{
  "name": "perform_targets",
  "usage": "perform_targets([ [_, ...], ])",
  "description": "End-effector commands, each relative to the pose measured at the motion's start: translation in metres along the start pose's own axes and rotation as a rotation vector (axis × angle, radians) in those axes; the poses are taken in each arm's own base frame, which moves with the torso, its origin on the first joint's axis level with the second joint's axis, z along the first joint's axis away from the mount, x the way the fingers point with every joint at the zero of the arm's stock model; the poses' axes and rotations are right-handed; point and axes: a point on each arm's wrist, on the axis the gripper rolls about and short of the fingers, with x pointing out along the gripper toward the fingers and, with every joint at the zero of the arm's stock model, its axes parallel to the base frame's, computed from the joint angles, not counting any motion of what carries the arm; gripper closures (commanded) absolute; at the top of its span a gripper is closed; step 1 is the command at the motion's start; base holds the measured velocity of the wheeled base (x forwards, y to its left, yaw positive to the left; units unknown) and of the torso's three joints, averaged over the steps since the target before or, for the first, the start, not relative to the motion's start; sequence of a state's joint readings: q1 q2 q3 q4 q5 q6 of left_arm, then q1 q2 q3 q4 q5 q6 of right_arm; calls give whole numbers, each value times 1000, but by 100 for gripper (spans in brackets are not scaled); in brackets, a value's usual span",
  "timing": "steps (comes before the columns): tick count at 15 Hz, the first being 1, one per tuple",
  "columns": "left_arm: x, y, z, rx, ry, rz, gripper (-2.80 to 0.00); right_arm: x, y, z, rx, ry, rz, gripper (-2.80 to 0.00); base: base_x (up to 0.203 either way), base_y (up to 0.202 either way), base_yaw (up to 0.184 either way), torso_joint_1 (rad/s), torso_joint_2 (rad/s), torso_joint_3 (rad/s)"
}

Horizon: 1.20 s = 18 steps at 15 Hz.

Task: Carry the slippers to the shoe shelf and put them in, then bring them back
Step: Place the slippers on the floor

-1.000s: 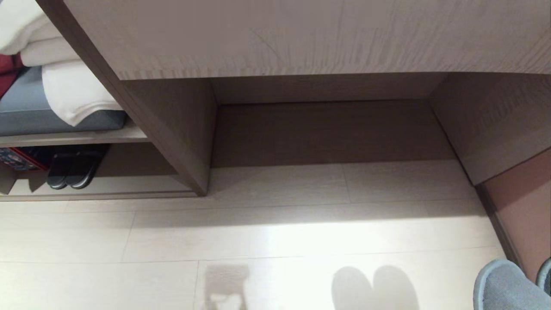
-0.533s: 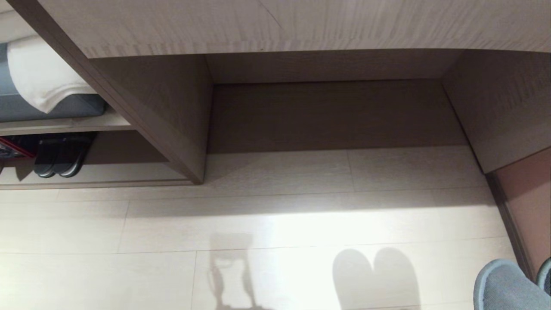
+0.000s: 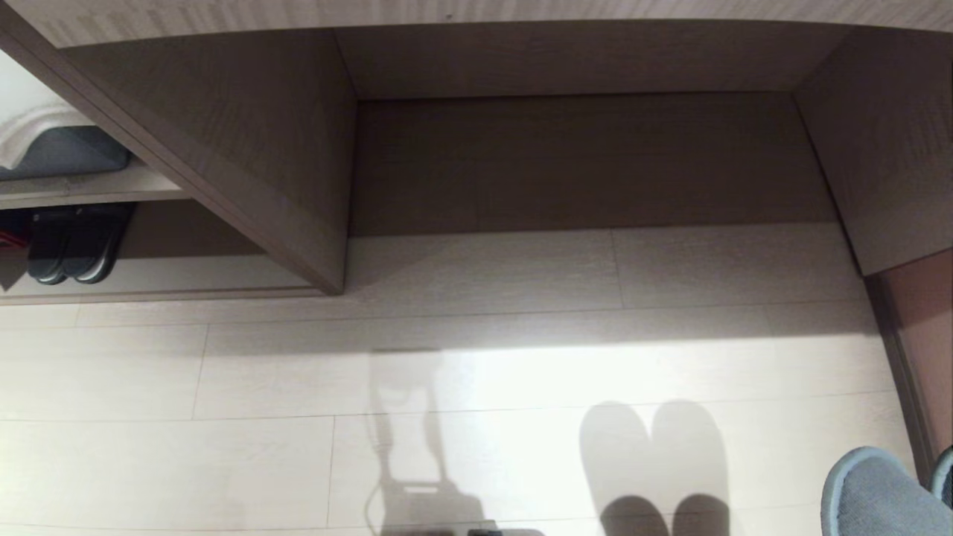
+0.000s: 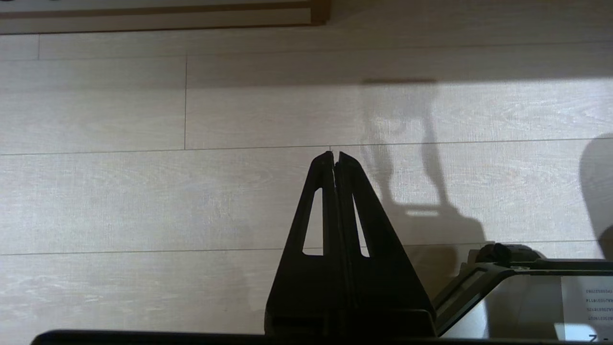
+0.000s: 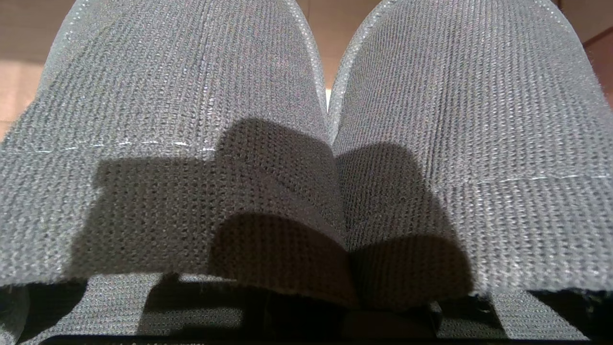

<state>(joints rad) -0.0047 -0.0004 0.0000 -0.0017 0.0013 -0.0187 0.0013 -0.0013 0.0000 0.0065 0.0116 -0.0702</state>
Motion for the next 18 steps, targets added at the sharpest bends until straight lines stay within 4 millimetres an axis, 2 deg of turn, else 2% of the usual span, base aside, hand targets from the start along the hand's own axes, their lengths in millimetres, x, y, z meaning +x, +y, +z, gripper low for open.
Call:
perform_targets([
  [1, 0, 0, 0, -1, 2, 0, 0, 0, 0, 0, 0, 1, 1, 0, 0, 0, 0, 1, 4, -196],
  [18, 0, 0, 0, 0, 2, 0, 0, 0, 0, 0, 1, -1, 1, 0, 0, 0, 0, 2, 2, -198],
])
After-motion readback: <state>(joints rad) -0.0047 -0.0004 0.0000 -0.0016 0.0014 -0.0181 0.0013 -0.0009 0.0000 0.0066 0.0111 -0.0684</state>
